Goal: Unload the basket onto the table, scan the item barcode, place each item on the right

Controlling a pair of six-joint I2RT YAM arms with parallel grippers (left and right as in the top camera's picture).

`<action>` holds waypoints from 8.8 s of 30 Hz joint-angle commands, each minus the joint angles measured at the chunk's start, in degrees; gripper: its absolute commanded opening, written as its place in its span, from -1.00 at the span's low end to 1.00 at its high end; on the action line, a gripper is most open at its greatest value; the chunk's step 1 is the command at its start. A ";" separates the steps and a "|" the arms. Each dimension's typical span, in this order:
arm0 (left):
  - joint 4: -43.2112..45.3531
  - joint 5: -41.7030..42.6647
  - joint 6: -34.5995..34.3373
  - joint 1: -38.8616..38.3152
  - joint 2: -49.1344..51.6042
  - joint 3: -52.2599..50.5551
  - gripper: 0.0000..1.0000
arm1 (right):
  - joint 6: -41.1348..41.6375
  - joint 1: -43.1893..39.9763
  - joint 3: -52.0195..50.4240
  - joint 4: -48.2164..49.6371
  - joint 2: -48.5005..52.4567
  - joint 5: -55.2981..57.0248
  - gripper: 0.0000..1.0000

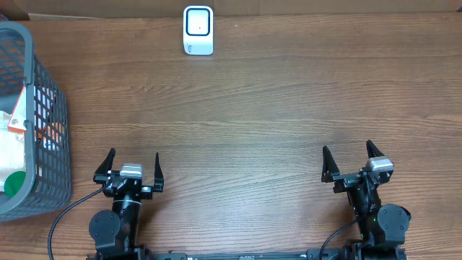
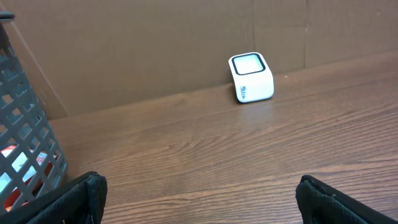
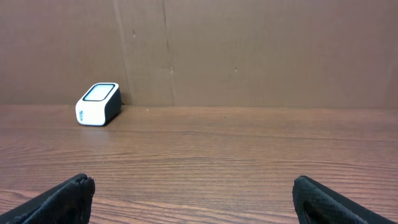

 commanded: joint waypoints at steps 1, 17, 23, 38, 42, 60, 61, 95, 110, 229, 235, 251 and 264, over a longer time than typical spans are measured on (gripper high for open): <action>0.35 -0.72 -1.53 -0.37 -0.66 0.28 1.00 | 0.17 -0.22 -0.57 0.31 -0.61 -0.28 1.00; -3.78 0.66 -5.97 -0.35 11.47 15.52 1.00 | 0.17 -0.22 -0.57 0.31 -0.61 -0.26 1.00; -10.95 6.49 -5.97 -0.35 26.62 31.47 1.00 | 0.17 -0.22 -0.57 0.31 -0.61 -0.26 1.00; -63.47 12.39 -5.99 -0.37 72.35 93.37 0.99 | 0.17 -0.22 -0.57 0.33 -0.61 -0.26 1.00; -73.29 14.43 -5.95 -0.37 79.38 104.24 0.99 | 0.17 -0.22 -0.57 0.31 -0.61 -0.26 1.00; -69.61 12.70 -14.38 0.79 82.23 108.19 1.00 | 0.17 -0.22 -0.57 0.31 -0.61 -0.26 1.00; -69.57 11.85 -15.76 1.36 82.23 108.98 0.99 | 0.17 -0.22 -0.57 0.31 -0.61 -0.26 1.00; -81.74 -15.74 -40.89 39.47 91.01 113.66 0.92 | 0.17 -0.22 -0.57 0.33 -0.61 -0.26 1.00; -63.36 -17.62 -31.19 42.10 91.47 89.64 0.91 | 0.17 -0.22 -0.57 0.31 -0.61 -0.26 1.00; -54.31 -3.06 -23.91 39.21 106.29 82.38 0.99 | 0.17 -0.22 -0.57 0.31 -0.61 -0.26 1.00; -52.39 -3.02 -23.96 39.21 106.36 78.42 0.93 | 0.17 -0.22 -0.57 0.33 -0.61 -0.26 1.00; -59.67 -3.10 -25.51 39.54 106.33 86.84 0.03 | 0.17 -0.22 -0.57 0.33 -0.61 -0.26 1.00; -78.64 0.04 -28.00 39.36 106.14 121.59 -0.07 | 0.17 -0.22 -0.57 0.33 -0.61 -0.26 1.00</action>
